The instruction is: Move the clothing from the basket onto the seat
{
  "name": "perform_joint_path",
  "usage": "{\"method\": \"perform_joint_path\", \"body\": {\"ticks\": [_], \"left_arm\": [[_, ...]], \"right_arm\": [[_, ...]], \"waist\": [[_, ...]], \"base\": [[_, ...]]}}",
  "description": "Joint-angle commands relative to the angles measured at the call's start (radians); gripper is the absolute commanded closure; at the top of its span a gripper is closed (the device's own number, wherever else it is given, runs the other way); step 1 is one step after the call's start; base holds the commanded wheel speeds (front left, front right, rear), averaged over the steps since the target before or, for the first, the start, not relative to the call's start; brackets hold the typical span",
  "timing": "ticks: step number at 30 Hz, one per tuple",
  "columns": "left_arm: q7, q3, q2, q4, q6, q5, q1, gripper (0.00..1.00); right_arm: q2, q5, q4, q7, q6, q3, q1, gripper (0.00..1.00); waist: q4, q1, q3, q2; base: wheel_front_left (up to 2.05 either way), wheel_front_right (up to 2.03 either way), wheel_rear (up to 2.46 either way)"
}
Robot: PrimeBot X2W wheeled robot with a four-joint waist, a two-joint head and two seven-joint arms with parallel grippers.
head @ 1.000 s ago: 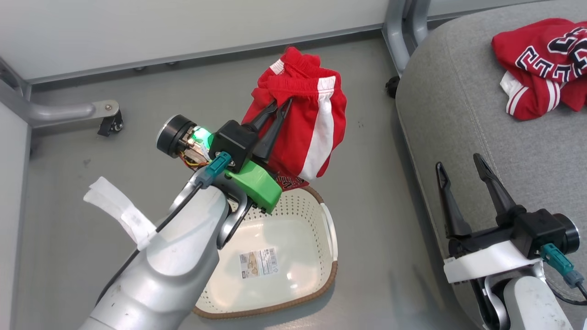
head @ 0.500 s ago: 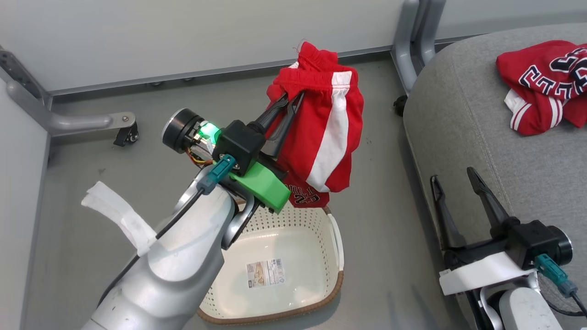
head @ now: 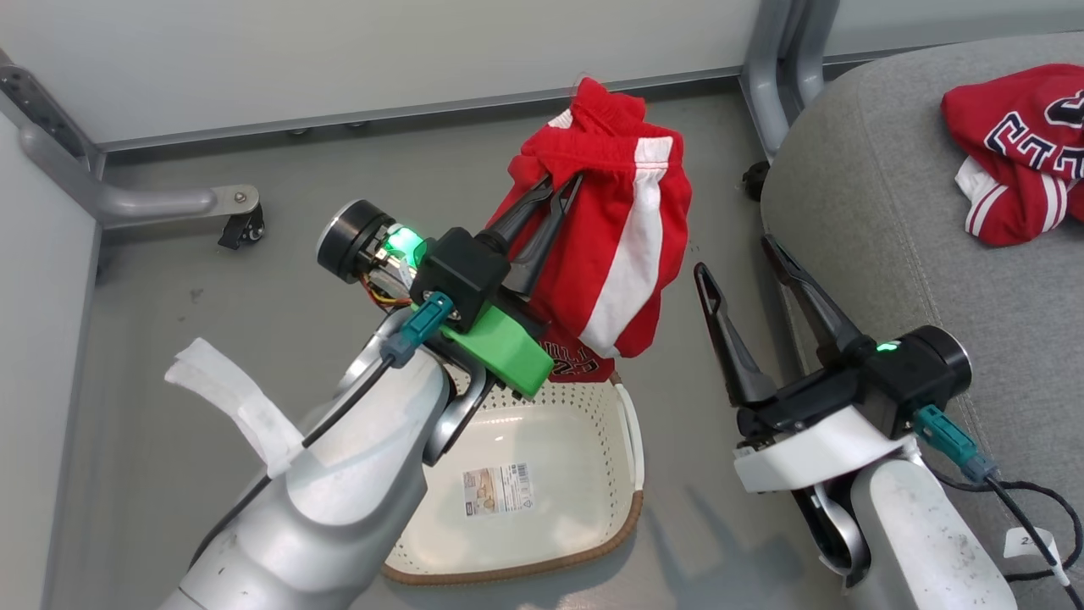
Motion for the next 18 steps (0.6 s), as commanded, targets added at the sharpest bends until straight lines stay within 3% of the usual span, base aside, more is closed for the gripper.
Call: {"method": "perform_joint_path", "body": {"ticks": [1,18], "left_arm": [[0.002,-0.003,-0.005,-0.007,0.001,-0.001,-0.014,1.00],[-0.006,-0.060,-0.041,-0.048,-0.011,-0.006,-0.026,1.00]], "right_arm": [[-0.007,0.008,0.007,-0.004,-0.001,0.015,-0.022,0.00],[0.007,0.117,0.154,-0.004,-0.001,0.093,-0.128,0.00]], "waist": [[0.010,0.0001,0.010,0.0069],[0.053,0.0001,0.046,0.0069]], "base": [[0.00,0.00,0.00],[0.00,0.00,0.00]]}}
